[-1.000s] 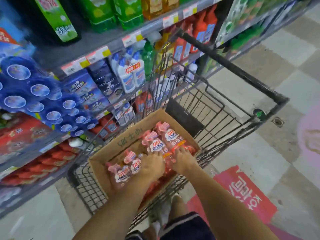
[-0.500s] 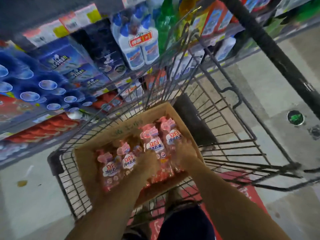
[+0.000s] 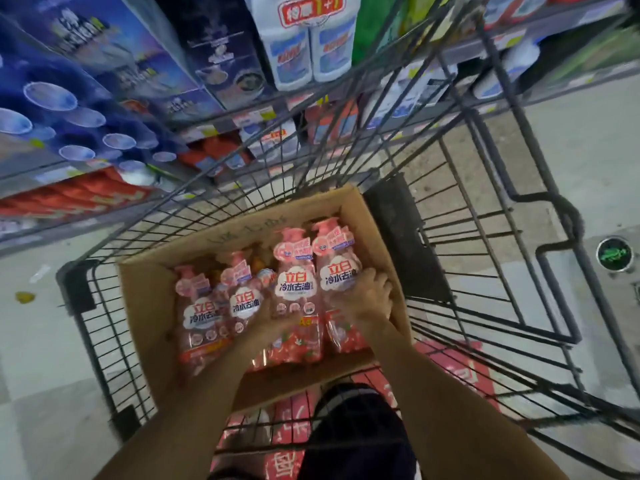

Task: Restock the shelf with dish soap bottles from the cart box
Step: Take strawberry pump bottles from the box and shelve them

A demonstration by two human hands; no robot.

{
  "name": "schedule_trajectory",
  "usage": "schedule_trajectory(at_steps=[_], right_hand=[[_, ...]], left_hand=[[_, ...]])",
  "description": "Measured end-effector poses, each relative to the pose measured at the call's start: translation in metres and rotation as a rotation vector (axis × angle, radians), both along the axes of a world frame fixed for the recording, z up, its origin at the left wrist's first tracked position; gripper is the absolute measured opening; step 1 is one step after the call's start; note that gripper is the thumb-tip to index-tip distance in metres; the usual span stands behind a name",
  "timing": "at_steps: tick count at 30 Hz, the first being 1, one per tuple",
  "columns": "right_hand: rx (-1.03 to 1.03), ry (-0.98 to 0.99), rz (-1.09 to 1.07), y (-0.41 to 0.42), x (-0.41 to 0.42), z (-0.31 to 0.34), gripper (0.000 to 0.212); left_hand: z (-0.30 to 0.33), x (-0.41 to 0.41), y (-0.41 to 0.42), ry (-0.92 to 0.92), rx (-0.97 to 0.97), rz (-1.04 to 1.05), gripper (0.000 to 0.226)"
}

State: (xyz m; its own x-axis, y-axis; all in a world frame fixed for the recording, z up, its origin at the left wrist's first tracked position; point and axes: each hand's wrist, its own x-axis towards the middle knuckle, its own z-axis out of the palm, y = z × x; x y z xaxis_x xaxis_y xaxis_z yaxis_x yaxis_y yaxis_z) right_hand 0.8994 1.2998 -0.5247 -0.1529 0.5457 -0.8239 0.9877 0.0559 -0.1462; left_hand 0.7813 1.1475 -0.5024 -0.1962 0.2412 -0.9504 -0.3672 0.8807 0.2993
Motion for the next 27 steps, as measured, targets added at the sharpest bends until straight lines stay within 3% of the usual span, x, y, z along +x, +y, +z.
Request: schedule_trajectory(at_steps=[3, 6, 10, 11, 16, 19, 27], right_hand=[[-0.176, 0.072, -0.19, 0.002, 0.006, -0.015, 0.121], [-0.214, 0.132, -0.06, 0.0, 0.01, -0.023, 0.117], [-0.326, 0.288, -0.069, 0.001, 0.014, -0.009, 0.056], [-0.359, 0.345, -0.11, 0.0, 0.015, -0.006, 0.054], [-0.401, 0.419, -0.181, -0.02, 0.014, -0.002, 0.068], [-0.394, 0.426, -0.194, -0.043, 0.012, 0.009, 0.085], [-0.411, 0.6, -0.178, -0.118, -0.031, 0.101, 0.062]], left_hand=[[-0.006, -0.006, -0.013, 0.038, -0.055, 0.034, 0.094], [-0.009, -0.008, -0.015, 0.006, -0.053, 0.061, 0.097], [-0.008, -0.006, -0.025, -0.025, -0.011, 0.102, 0.095], [-0.01, -0.006, -0.033, -0.026, -0.009, 0.111, 0.099], [0.014, -0.002, -0.071, 0.068, -0.007, 0.202, 0.097], [0.033, -0.008, -0.098, 0.118, 0.082, 0.269, 0.06], [0.109, -0.037, -0.19, 0.276, 0.235, 0.346, 0.057]])
